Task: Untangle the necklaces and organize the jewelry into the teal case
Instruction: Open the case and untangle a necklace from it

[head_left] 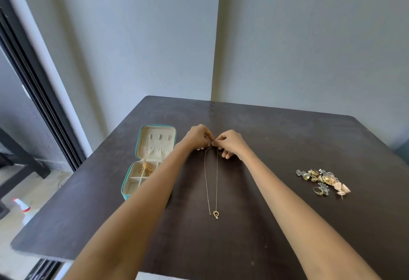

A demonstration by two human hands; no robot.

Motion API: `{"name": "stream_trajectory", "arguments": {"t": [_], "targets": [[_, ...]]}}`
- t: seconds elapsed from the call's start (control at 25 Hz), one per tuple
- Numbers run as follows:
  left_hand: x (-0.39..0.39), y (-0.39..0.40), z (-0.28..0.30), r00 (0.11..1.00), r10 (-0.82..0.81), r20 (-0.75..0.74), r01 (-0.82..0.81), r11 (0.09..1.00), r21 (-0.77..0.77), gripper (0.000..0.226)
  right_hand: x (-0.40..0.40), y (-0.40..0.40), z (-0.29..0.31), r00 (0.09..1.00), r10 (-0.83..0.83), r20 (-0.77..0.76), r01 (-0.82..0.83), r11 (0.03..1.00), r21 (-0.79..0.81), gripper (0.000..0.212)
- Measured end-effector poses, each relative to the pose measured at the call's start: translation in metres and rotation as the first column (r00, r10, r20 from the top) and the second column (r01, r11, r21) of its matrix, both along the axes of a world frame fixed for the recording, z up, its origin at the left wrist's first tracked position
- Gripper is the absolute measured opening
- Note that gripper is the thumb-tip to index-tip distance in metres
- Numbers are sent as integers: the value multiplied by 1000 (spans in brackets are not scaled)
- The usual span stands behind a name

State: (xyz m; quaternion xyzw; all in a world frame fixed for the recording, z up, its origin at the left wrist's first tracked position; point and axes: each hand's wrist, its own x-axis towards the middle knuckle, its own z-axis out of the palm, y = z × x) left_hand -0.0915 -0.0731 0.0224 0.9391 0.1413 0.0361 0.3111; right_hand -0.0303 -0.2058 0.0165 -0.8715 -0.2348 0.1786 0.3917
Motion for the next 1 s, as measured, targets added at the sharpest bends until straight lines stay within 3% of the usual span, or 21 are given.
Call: {"name": "stream_trajectory", "arguments": {"t": [0.16,0.28,0.4,0.56,0.76,1.0], "targets": [[3,0,4,999,13,-39,-12,1000,24,28,4,1,-3,999,-8,47,9,1000,-5,6],[-1,-2,6,999,23,-23,-21,998,64,28,5,-5,-5,999,-46,-29,49,993,109,6],[-7,-5,5,999,-45,-1,45,983,176,33,1,-13,-9,981,-135,-141,168,952,258,11],[-15,-11,1,994,-85,-73,105,934,341,34,-12,-24,-12,972,-183,-149,222,923,314,11],[-10,-13,-5,997,2,-75,24,943,332,40,-21,-33,-18,980,-161,-118,192,923,334,10],[-1,-7,2,985,4,-172,50,949,310,44,-32,-45,-19,992,-52,-114,87,943,321,9]]}}
